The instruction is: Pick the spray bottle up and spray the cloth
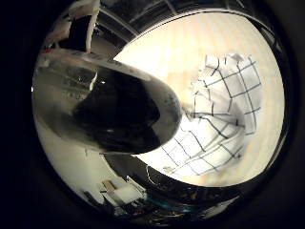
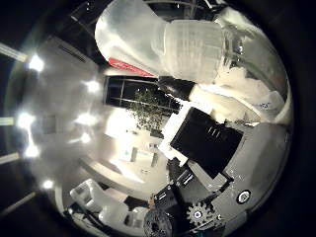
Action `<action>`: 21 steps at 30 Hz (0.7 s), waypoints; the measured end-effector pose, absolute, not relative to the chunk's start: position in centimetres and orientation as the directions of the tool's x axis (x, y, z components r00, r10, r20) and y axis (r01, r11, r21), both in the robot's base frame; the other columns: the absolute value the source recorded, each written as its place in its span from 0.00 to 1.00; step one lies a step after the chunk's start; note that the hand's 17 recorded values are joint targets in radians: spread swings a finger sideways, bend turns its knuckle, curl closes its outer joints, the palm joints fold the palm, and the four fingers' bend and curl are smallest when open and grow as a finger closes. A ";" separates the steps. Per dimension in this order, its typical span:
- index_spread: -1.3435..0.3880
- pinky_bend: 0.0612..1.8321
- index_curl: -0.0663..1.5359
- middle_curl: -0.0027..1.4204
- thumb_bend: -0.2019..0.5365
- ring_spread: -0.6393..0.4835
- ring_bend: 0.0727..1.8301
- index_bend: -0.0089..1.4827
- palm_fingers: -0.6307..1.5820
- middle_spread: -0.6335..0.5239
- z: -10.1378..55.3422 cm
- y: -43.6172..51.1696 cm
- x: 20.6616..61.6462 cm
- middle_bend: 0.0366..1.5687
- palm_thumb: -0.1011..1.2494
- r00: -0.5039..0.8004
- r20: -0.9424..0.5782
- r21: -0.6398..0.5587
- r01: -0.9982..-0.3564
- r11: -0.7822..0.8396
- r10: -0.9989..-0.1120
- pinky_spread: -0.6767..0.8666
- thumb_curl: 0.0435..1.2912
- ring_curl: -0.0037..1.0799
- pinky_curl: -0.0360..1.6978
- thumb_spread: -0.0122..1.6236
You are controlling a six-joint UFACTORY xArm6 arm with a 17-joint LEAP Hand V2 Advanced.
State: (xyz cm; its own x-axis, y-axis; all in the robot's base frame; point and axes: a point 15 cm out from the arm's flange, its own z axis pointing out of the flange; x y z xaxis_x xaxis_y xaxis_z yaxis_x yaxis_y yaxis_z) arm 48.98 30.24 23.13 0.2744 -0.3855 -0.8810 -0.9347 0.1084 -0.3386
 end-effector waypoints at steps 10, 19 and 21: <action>0.68 0.52 0.48 0.41 0.26 0.44 0.80 0.80 0.83 0.50 18.1 33.3 50.7 0.87 0.86 0.247 -0.929 -0.297 -0.941 0.160 -0.275 0.32 0.64 0.55 0.80 0.58; 0.68 0.52 0.48 0.41 0.26 0.44 0.80 0.80 0.83 0.50 17.4 36.1 53.6 0.87 0.85 0.280 -0.933 -0.320 -0.933 0.165 -0.226 0.32 0.63 0.55 0.80 0.59; 0.68 0.52 0.48 0.41 0.26 0.44 0.80 0.80 0.83 0.50 16.8 36.4 54.4 0.87 0.85 0.279 -0.934 -0.319 -0.933 0.169 -0.224 0.32 0.63 0.55 0.79 0.60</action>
State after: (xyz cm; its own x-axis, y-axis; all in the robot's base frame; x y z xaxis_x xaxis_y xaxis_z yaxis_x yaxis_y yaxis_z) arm 54.44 36.39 16.81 0.2788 -0.2241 -0.9338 -0.9326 0.1689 -0.3190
